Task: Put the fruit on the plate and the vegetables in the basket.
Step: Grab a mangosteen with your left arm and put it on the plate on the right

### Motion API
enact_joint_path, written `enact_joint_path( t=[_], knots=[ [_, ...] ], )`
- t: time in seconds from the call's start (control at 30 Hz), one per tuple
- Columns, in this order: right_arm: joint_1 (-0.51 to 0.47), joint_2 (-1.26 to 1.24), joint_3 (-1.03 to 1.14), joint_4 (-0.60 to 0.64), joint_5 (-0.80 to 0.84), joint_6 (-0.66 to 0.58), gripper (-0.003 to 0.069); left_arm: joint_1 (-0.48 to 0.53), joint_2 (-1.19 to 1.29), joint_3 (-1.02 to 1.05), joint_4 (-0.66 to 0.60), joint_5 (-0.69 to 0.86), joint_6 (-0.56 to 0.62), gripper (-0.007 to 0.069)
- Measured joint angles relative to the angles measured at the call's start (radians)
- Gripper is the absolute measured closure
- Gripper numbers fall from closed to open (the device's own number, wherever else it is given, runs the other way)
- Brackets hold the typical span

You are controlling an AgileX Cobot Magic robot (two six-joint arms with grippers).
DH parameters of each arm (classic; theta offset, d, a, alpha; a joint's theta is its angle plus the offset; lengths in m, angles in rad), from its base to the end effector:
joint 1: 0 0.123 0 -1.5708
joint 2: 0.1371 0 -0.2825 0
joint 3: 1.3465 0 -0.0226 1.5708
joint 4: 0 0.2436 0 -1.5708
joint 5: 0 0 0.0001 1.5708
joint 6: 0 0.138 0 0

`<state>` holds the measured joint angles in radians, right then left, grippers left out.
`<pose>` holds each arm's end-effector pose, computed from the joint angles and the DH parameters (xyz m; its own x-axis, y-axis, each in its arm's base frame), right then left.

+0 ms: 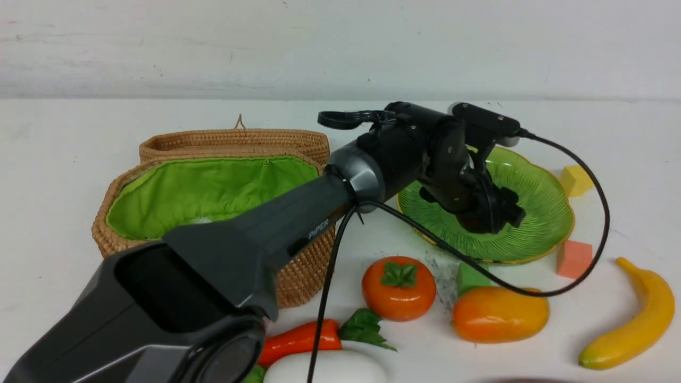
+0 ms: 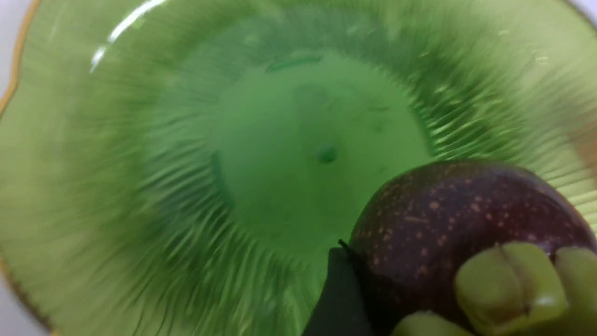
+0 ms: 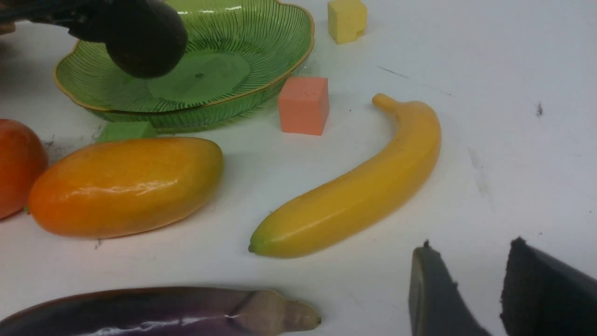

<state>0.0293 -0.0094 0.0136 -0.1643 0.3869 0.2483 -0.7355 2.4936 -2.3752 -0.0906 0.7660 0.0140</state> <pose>0.0925 -0.0058 0.1610 -0.2904 0.0871 -0.9529 0.0578 0.9956 0.0734 0.4294 -0.4003 0.1777 -0.5648 0.4419 -0.6970 0.6741 0.7342 -0.0807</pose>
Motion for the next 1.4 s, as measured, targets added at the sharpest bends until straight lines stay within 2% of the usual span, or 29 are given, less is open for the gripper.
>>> enact_joint_path(
  t=[0.03,0.3,0.57,0.83,1.4],
  knots=[
    [0.0,0.0,0.0,0.0,0.0,0.0,0.0414,0.0,0.0,0.0,0.036,0.0,-0.082,0.0067],
    [0.0,0.0,0.0,0.0,0.0,0.0,0.0414,0.002,0.0,0.0,0.166,0.023,-0.311,0.0067],
    [0.0,0.0,0.0,0.0,0.0,0.0,0.0414,0.002,0.0,0.0,0.148,0.088,-0.324,0.0021],
    [0.0,0.0,0.0,0.0,0.0,0.0,0.0414,0.002,-0.022,0.0,0.118,0.12,-0.308,0.0022],
    [0.0,0.0,0.0,0.0,0.0,0.0,0.0414,0.002,-0.037,-0.001,0.115,0.041,-0.303,0.0025]
  ],
)
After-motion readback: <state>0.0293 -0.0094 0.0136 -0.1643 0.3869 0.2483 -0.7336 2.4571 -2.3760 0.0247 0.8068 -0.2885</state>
